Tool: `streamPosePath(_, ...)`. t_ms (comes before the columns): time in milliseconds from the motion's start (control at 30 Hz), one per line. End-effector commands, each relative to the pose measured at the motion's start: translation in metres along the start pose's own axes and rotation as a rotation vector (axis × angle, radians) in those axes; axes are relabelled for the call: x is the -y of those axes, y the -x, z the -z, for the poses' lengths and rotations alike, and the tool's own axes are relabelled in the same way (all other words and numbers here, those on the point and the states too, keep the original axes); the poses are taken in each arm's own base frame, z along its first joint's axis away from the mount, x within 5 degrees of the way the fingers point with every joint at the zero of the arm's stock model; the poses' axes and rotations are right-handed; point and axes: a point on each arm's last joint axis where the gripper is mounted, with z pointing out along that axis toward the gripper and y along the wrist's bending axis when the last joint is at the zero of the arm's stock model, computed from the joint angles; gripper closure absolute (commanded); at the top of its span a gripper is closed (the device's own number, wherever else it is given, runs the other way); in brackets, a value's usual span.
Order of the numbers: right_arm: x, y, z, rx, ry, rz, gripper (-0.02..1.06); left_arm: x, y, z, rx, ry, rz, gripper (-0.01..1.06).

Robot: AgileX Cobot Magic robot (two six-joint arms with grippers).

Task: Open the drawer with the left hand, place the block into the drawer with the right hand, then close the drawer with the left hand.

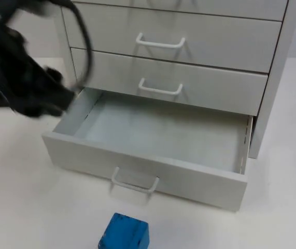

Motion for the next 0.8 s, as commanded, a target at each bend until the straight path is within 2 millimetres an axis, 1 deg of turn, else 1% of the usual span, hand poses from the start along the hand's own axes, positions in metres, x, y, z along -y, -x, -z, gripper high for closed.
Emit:
streamPosePath(0,0.000,0.001,0.001,0.003,0.003,0.003,-0.01,-0.014,0.001,0.011,0.025,0.014,0.110,0.44)
streamPosePath(100,0.000,0.001,0.001,0.003,0.003,0.003,-0.01,-0.034,-0.002,0.025,0.045,0.058,0.192,0.44)
streamPosePath(133,-0.001,0.001,0.001,0.003,0.005,0.002,-0.01,-0.039,-0.002,0.030,0.057,0.069,0.215,0.43)
streamPosePath(167,-0.001,0.001,0.001,0.003,0.005,0.002,-0.01,-0.039,-0.002,0.030,0.057,0.069,0.215,0.43)
streamPosePath(267,-0.001,0.001,0.001,0.003,0.005,0.002,-0.01,-0.051,-0.005,0.046,0.096,0.103,0.267,0.34)
streamPosePath(367,-0.001,0.001,0.001,0.003,0.005,0.002,-0.01,-0.055,-0.007,0.062,0.135,0.117,0.290,0.23)
streamPosePath(400,-0.001,0.001,0.001,0.003,0.005,0.002,-0.01,-0.055,-0.007,0.062,0.135,0.117,0.290,0.23)
streamPosePath(567,-0.001,0.000,0.001,-0.001,0.009,-0.003,-0.01,-0.053,-0.010,0.088,0.208,0.120,0.332,0.06)
streamPosePath(600,-0.001,0.000,0.001,-0.001,0.009,-0.003,-0.01,-0.052,-0.011,0.094,0.224,0.121,0.334,0.04)
streamPosePath(633,-0.001,0.000,0.001,-0.001,0.009,-0.003,-0.01,-0.052,-0.011,0.094,0.224,0.121,0.334,0.04)
streamPosePath(700,-0.002,0.000,0.001,-0.003,0.016,-0.010,-0.01,-0.051,-0.015,0.105,0.244,0.121,0.346,0.01)
streamPosePath(767,-0.002,0.000,0.001,-0.005,0.016,-0.010,-0.01,-0.049,-0.020,0.115,0.256,0.123,0.349,0.01)
